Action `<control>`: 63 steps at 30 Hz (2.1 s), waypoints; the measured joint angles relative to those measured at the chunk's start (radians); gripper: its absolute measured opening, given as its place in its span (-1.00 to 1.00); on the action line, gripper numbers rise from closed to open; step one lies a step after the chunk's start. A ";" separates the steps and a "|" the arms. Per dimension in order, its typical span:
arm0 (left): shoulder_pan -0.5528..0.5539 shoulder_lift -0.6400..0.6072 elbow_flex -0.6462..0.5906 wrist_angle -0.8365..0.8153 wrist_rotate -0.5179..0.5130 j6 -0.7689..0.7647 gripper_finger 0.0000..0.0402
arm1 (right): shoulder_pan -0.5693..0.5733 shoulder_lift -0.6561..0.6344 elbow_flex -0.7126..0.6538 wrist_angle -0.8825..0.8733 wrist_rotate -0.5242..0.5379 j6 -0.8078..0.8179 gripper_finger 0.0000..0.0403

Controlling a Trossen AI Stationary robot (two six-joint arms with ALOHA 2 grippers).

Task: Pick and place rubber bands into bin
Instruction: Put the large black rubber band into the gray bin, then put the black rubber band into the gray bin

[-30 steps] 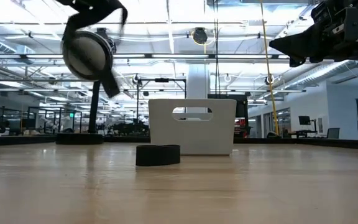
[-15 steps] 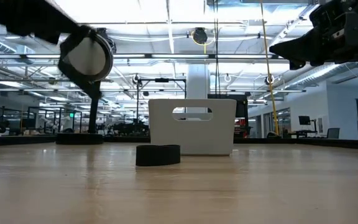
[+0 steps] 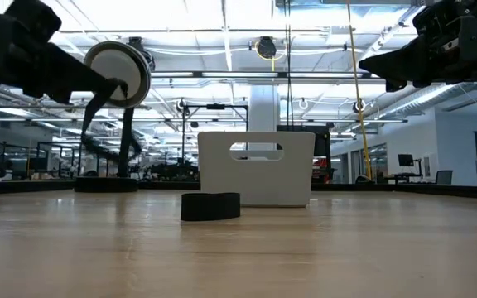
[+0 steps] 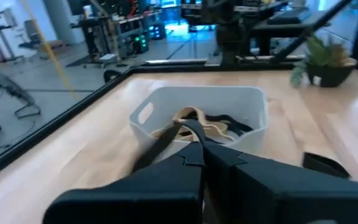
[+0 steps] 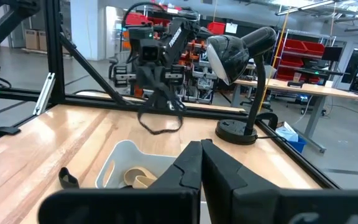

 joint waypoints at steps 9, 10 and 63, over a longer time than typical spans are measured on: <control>0.157 0.056 0.136 -0.018 0.172 -0.013 -1.00 | 0.000 0.000 0.000 0.001 0.000 0.000 -1.00; 0.173 0.080 0.172 -0.034 0.176 0.002 -1.00 | 0.000 0.000 0.000 0.004 0.000 0.000 -1.00; 0.506 0.878 0.787 -0.237 0.640 0.158 0.22 | 0.000 0.000 0.000 0.000 0.000 -0.005 -1.00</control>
